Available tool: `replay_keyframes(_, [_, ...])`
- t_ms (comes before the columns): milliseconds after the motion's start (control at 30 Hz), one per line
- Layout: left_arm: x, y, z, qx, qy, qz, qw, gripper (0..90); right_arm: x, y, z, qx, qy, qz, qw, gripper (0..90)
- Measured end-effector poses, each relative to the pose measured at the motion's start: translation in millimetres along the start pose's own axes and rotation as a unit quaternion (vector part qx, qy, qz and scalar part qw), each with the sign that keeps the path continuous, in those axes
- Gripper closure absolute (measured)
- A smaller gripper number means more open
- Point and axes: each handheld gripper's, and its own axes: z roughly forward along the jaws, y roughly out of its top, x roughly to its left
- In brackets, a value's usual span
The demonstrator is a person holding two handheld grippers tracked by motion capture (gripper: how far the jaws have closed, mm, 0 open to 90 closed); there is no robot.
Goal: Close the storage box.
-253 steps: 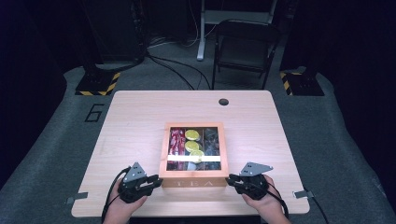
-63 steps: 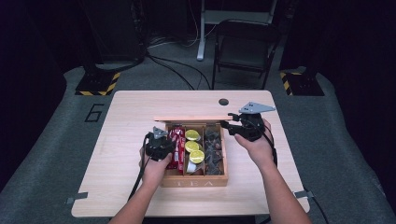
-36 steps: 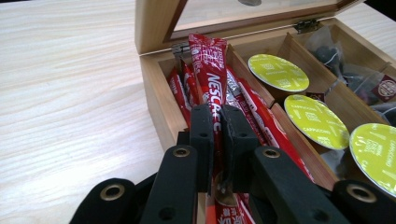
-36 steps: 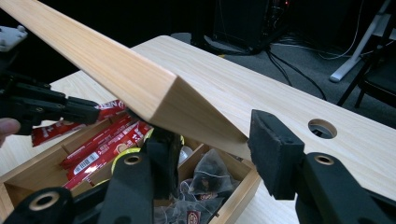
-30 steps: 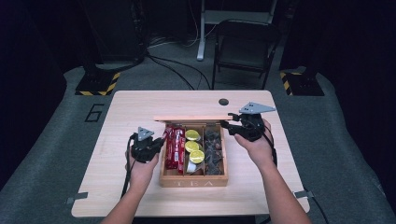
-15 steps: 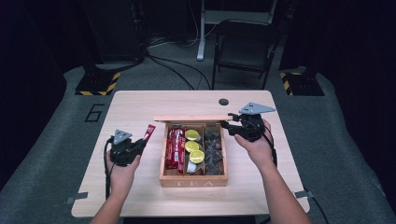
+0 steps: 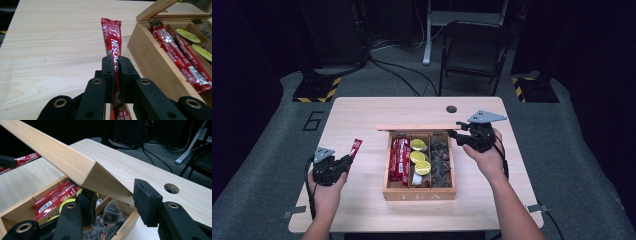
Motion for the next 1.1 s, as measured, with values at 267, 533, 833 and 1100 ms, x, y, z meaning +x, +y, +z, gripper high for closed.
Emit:
replay_keyframes(267, [16.5,-11.0,3.5,0.007,0.023,-0.011,0.9996,83.6,0.8,-0.9,-0.3,0.000,-0.001,0.000,1.0000,53.9])
replay_keyframes(533, [39.1,-22.1,9.5,0.017,0.044,-0.040,0.9981,83.7,1.8,-1.6,-0.7,0.000,-0.002,0.003,1.0000,53.9])
replay_keyframes(833, [53.3,-27.5,14.6,0.024,0.064,-0.049,0.9965,83.7,1.9,-2.4,-1.1,0.001,-0.002,-0.001,1.0000,53.9])
replay_keyframes(1100, [56.8,-30.8,18.3,0.029,0.066,-0.050,0.9962,83.7,2.1,-2.7,-1.1,0.000,-0.002,-0.001,1.0000,53.9])
